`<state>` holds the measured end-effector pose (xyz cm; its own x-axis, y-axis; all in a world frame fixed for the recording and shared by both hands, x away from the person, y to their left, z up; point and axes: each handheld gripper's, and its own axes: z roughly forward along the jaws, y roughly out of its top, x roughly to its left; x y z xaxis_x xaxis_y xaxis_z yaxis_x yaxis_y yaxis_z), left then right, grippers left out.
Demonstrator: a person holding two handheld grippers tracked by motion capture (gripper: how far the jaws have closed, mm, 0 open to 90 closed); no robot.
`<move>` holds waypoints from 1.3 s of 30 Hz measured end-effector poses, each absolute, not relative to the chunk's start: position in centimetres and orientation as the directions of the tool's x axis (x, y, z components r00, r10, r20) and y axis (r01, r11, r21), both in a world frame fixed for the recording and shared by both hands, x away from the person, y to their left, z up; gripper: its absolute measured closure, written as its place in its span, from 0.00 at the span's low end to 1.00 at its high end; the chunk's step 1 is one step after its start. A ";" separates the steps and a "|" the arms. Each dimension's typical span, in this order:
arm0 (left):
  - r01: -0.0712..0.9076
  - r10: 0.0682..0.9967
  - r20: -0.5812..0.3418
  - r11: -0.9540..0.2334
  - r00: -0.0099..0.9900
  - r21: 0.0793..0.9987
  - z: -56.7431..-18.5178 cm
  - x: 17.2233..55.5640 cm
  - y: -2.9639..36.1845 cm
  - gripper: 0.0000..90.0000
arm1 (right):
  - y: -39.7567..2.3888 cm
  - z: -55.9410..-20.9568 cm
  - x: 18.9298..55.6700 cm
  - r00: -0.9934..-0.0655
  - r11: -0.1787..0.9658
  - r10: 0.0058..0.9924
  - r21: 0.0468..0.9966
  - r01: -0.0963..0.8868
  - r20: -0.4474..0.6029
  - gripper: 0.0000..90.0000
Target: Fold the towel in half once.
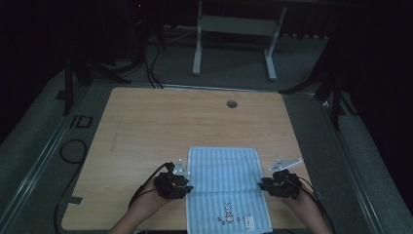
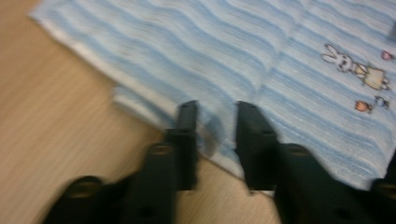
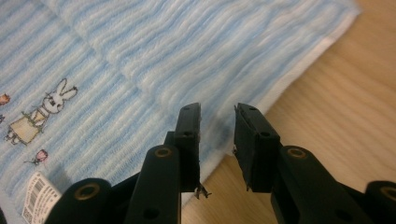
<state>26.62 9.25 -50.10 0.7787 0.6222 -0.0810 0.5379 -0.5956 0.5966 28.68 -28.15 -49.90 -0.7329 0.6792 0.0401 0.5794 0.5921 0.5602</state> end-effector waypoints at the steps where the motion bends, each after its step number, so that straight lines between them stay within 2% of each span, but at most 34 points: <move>1: 0.543 0.631 -0.078 -0.589 0.772 0.599 -50.0 26.7 9.2 0.70 | -28.1 -49.6 28.7 -0.732 0.595 0.681 0.561 0.576 0.030 0.78; 2: 0.541 0.635 -0.069 -0.591 0.770 0.599 -49.9 26.8 9.1 0.66 | -28.0 -49.4 28.8 -0.732 0.596 0.680 0.564 0.571 0.022 0.79; 4: 0.548 0.634 -0.084 -0.585 0.769 0.598 -50.1 27.1 8.8 0.66 | -27.7 -49.1 29.1 -0.734 0.599 0.679 0.574 0.558 0.006 0.84; 11: 0.552 0.612 -0.088 -0.630 0.786 0.546 -52.1 27.7 6.8 0.68 | -25.6 -49.9 30.9 -0.750 0.620 0.662 0.570 0.539 -0.012 0.85; 14: 0.555 0.609 -0.079 -0.652 0.789 0.517 -53.1 28.0 6.5 0.68 | -24.9 -50.6 31.4 -0.750 0.634 0.661 0.552 0.542 -0.022 0.85; 20: 0.557 0.613 -0.079 -0.648 0.786 0.519 -53.2 28.8 6.9 0.68 | -23.9 -52.7 32.2 -0.756 0.666 0.654 0.499 0.554 -0.034 0.80; 39: 0.565 0.628 -0.055 -0.656 0.777 0.501 -53.1 34.9 7.1 0.66 | -23.0 -52.7 36.9 -0.713 0.636 0.700 0.485 0.600 -0.034 0.78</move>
